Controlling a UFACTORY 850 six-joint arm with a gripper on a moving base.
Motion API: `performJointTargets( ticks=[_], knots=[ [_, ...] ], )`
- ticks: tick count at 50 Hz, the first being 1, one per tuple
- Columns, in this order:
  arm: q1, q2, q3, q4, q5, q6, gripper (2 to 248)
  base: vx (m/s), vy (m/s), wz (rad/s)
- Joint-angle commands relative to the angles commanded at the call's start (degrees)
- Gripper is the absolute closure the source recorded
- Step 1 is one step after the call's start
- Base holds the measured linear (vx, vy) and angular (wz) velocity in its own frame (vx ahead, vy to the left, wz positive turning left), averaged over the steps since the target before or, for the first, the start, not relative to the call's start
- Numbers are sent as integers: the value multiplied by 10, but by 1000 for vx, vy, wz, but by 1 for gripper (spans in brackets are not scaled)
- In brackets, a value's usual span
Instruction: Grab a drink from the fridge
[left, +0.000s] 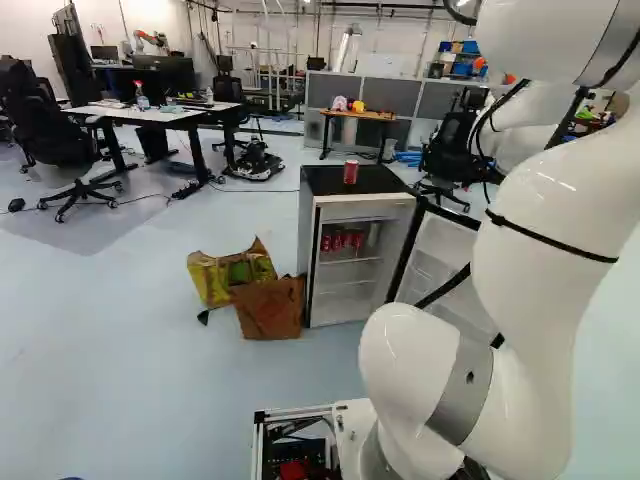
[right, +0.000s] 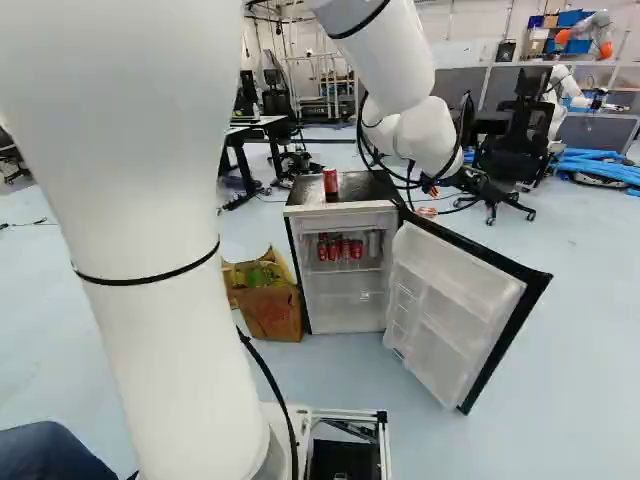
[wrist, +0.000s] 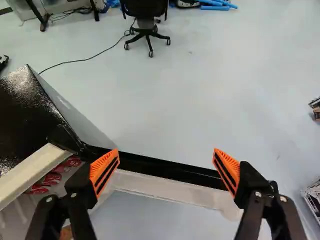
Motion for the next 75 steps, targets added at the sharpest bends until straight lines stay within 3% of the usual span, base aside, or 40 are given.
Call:
performJointTargets(
  ticks=[24,52,75],
  knots=[
    [-4,-72,-86,3,-63,0,3,0,0,0],
    [-8,-154,-190,87,-112,0,3,0,0,0],
    [-14,-218,-276,94,-157,0,3,0,0,0]
  ],
)
